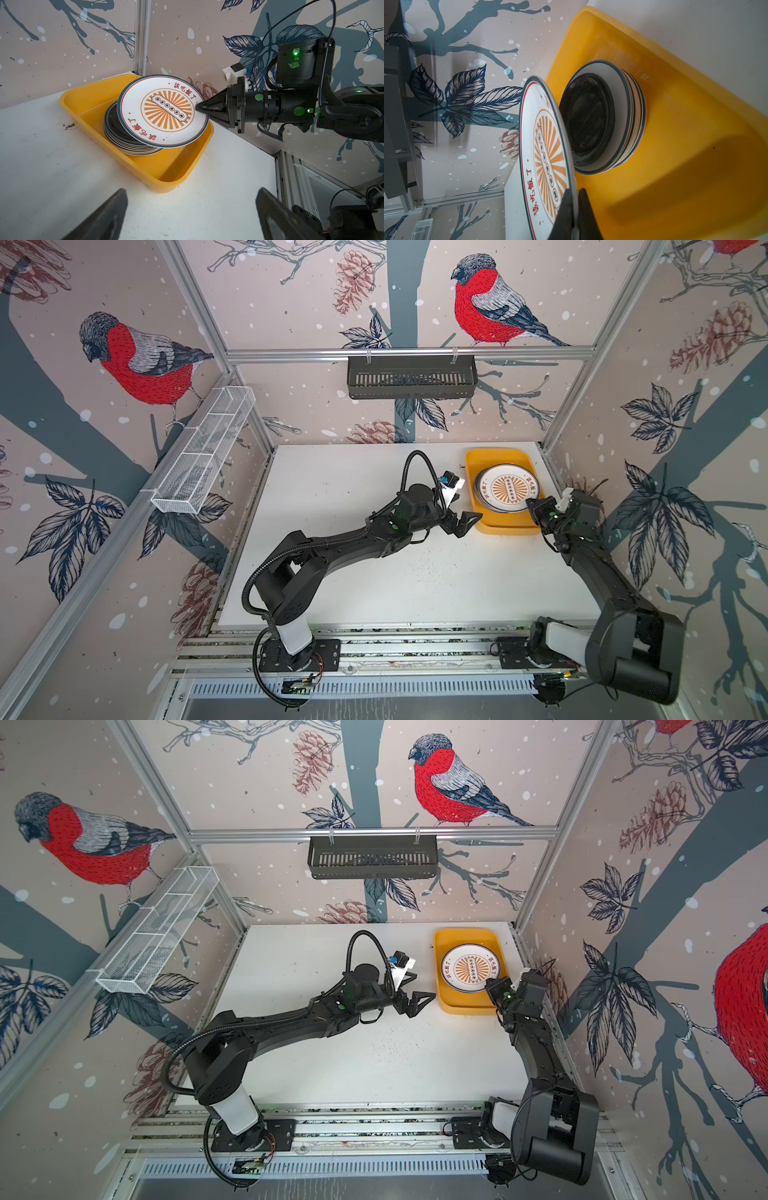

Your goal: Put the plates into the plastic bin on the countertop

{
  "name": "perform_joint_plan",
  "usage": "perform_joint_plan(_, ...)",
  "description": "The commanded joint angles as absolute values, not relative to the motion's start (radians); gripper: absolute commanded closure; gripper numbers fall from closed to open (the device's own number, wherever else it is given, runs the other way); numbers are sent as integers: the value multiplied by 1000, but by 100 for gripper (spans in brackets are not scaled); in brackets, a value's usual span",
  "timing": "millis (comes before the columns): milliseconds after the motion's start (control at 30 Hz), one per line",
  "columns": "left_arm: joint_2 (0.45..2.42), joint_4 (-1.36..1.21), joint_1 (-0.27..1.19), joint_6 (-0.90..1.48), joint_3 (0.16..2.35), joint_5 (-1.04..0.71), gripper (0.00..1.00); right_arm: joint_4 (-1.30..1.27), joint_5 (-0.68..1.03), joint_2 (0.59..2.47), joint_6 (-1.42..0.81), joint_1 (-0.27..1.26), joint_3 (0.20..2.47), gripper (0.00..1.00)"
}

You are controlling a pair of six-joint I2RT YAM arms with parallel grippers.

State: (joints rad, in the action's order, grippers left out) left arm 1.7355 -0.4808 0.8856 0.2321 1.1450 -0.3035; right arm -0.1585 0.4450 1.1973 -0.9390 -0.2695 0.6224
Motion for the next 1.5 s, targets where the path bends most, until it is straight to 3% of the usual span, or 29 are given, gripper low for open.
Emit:
perform_joint_plan(0, 1742, -505, 886, 220, 1155, -286, 4, -252, 460, 1220, -948, -270, 637, 99)
perform_joint_plan(933, 1867, -468, 862, 199, 1287, -271, 4, -375, 485, 1560, -970, -268, 780, 99)
perform_joint_plan(1467, 1882, -469, 845, 216, 1296, -281, 4, -379, 481, 1608, -969, -268, 799, 99)
